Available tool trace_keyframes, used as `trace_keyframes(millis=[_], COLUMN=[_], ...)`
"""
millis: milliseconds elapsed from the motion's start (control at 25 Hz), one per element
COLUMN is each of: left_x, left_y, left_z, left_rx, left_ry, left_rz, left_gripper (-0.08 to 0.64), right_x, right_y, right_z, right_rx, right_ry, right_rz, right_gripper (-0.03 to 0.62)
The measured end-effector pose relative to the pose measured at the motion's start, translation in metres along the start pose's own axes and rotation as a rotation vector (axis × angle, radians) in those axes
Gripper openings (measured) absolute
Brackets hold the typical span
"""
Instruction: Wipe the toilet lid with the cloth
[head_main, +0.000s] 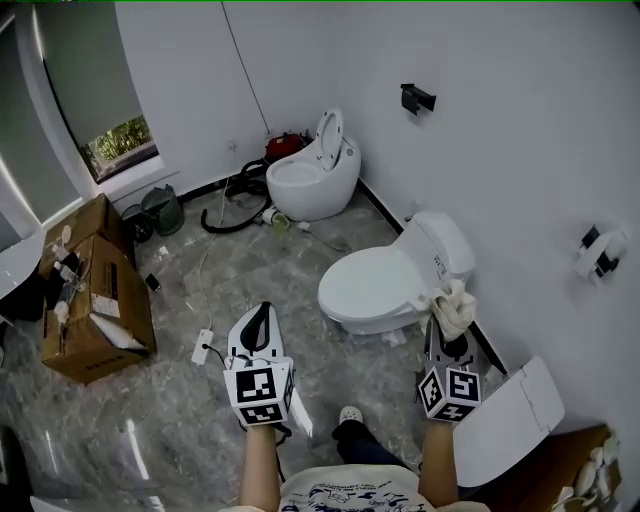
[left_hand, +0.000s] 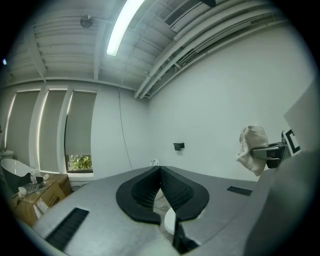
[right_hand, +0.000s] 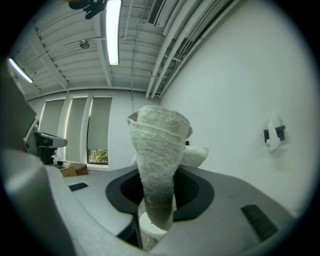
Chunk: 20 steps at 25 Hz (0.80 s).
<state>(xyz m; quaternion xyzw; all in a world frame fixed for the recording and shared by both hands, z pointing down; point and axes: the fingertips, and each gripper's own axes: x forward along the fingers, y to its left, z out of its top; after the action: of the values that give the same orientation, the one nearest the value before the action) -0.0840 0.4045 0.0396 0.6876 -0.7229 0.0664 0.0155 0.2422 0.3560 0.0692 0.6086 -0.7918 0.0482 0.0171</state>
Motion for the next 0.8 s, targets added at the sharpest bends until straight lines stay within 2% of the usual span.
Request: trace_keyframes(millis=[360,600,800], left_x=[0.117,0.161,0.189], left_y=[-0.017,-0.028,-0.027], left_z=[0.027,0.031,0.015], left_rx=[0.006,0.014,0.019], left_ry=[-0.016,-0.008,0.027], left_rz=[0.039,0.043,0.034], left_gripper=[0.003,0.003,0.003], right_x=[0.127,0.171,0.198], right_y=[-0.044,-0.068,-0.072], right_z=[0.023,0.024,0.013], right_rx=[0.001,0.011,0.021], right_ry=[-0.017,-0.014,0.012], right_rz=[0.049,0.053,0.049], right_gripper=[0.114,0.114,0.114])
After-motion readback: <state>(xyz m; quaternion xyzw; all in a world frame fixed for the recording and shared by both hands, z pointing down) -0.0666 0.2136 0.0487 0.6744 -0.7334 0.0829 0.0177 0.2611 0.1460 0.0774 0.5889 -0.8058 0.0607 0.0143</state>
